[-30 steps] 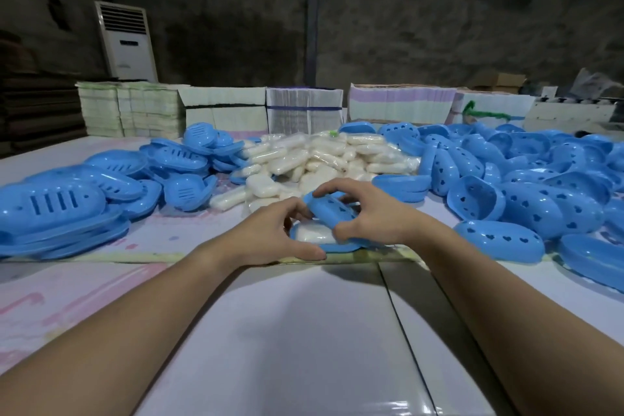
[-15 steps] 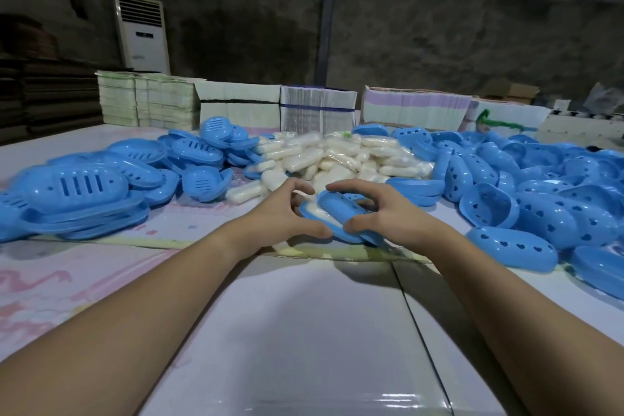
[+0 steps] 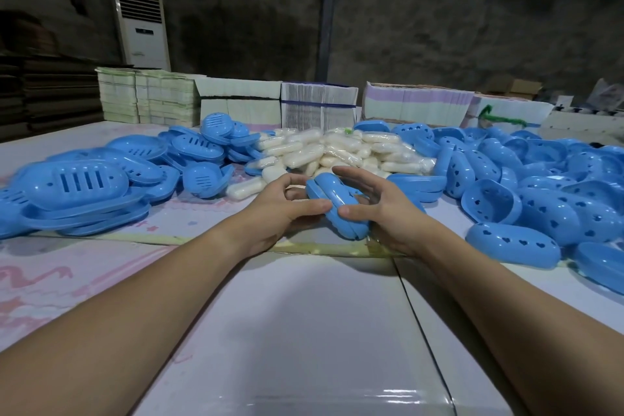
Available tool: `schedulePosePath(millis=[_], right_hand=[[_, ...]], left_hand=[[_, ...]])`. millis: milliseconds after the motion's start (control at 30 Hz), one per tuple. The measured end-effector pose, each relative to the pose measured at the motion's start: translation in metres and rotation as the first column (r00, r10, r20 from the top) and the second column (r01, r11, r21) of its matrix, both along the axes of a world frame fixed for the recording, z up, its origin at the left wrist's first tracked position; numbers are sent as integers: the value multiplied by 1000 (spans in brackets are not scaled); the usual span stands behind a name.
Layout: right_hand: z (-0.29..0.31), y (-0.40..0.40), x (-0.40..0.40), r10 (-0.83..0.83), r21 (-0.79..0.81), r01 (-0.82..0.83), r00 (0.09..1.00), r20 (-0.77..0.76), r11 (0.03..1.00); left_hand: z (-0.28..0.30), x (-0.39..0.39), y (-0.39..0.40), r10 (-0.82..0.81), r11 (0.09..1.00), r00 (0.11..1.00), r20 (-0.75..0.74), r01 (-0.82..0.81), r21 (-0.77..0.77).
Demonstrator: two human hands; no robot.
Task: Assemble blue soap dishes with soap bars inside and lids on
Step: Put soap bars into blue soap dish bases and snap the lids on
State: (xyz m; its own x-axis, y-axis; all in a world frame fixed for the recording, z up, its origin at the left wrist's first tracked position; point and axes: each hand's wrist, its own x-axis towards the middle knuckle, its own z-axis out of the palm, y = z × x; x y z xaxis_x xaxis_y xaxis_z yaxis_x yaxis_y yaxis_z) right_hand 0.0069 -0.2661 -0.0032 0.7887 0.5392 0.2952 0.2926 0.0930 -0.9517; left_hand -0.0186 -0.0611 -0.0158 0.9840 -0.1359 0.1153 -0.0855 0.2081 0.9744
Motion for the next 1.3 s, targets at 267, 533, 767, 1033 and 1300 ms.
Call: schedulePosePath(millis=[267,533,767,1033,1300], right_hand=[[-1,4,1,18,90,-15,999,-34,996],[-1,7,0,18,100,-14,999,-37,995],[2,5,-2,1,89,4,999,-47,996],[5,9,-9,-14,85,18,999,-49,996],[18,3,-18,-226,-125,248,959,171,961]], left_hand=[[6,-5,-5,29,995,997,-71,-35,-91],[3,-4,-4,-7,999,999,-35,5,-51],[2,-5,-11,22,1000,1000,17,-22,11],[1,-4,-9,5,1000,998,68,-4,-23],[3,-4,-9,-18,993,991,134,3,115]])
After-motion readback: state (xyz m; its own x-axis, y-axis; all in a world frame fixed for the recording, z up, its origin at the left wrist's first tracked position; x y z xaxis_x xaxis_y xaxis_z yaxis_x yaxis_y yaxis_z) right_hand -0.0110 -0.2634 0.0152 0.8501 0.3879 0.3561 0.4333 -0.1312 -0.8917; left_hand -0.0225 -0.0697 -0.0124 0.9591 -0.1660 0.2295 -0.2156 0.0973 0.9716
